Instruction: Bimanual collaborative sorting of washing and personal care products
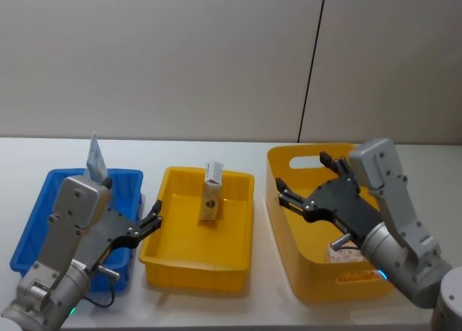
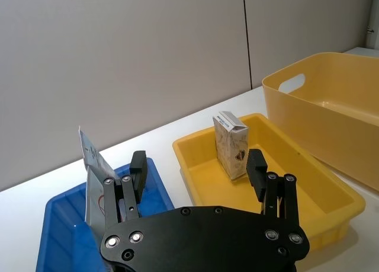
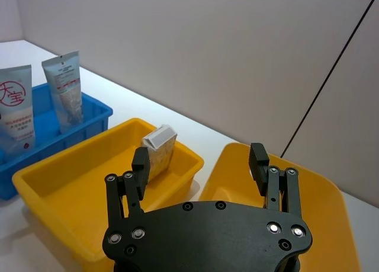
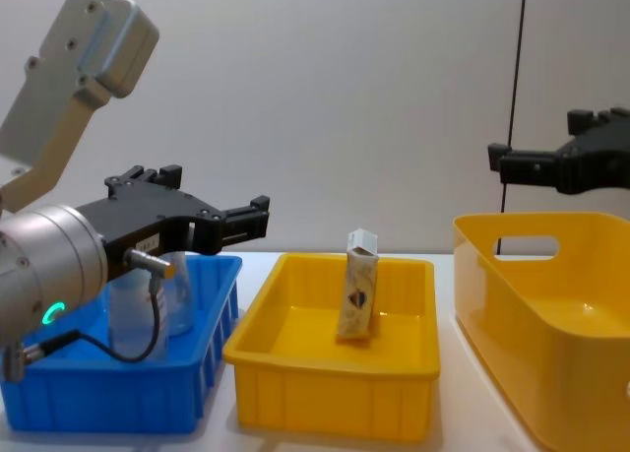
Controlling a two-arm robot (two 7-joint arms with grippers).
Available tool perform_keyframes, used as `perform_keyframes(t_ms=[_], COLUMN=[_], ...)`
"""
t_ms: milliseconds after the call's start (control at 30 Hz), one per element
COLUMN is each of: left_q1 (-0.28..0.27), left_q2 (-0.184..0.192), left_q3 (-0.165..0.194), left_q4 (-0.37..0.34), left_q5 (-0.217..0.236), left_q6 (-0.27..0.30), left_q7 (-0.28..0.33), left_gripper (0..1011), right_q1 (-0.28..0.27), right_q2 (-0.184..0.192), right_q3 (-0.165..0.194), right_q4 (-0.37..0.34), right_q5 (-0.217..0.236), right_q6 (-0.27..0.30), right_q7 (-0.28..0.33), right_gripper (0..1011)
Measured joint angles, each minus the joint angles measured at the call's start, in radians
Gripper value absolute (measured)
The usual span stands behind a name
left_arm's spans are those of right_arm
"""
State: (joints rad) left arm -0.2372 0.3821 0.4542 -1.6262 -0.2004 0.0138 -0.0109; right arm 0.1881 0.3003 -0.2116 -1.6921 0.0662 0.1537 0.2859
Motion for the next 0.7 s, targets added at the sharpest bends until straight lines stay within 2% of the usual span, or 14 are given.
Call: perform_keyframes(t_ms=[267,700], left_q1=[0.000,0.000], left_q2=[0.000,-0.001], left_q3=[0.000,-0.002], left_q4=[0.000,0.000], left_q5=[0.000,0.000], left_q6=[0.000,0.000], left_q7=[0.000,0.000], left_gripper=[1001,1001], right_q1=[-0.022,-0.036], right_q2=[0.009,0.015], right_q3=[-0.002,-0.004], right_q4=[0.004,0.007], right_q5=[0.010,0.017], right_q6=[-0.035,-0.057], right_q7=[0.003,0.004], right_gripper=[1002,1002])
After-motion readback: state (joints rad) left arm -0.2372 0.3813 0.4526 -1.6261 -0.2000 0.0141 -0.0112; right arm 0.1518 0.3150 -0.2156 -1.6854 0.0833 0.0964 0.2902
